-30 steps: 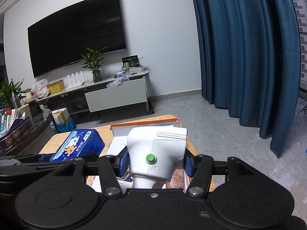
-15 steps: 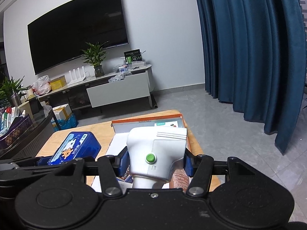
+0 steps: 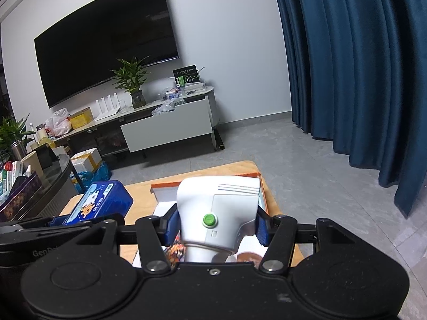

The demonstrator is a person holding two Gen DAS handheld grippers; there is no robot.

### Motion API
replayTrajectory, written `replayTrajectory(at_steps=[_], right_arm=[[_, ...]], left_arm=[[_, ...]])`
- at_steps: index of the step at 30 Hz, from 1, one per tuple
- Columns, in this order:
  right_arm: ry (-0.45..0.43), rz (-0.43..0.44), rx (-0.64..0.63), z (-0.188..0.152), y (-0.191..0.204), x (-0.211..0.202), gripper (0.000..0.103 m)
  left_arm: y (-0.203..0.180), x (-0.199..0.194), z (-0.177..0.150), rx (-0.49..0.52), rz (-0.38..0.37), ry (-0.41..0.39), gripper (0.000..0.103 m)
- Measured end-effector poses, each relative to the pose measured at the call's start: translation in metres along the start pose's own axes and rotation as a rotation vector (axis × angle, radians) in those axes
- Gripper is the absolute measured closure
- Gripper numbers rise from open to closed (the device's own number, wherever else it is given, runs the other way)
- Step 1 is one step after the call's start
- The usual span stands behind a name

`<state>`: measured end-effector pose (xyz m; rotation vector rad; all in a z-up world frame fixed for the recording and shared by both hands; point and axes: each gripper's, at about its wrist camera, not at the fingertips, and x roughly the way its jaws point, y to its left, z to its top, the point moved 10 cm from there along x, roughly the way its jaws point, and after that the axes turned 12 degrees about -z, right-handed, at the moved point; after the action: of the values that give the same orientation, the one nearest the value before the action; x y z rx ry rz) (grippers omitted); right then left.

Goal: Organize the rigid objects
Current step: 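Carry the blue box and white heater over the tray with both tools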

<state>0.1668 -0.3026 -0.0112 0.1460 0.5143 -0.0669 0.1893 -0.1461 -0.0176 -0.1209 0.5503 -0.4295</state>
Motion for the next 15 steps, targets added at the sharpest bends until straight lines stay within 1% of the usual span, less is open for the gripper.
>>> replayTrajectory(at_steps=[15], right_arm=[[0.059, -0.019, -0.026, 0.022, 0.006, 0.055, 0.036]], left_arm=[[0.014, 0.035, 0.007, -0.022, -0.023, 0.081, 0.04]])
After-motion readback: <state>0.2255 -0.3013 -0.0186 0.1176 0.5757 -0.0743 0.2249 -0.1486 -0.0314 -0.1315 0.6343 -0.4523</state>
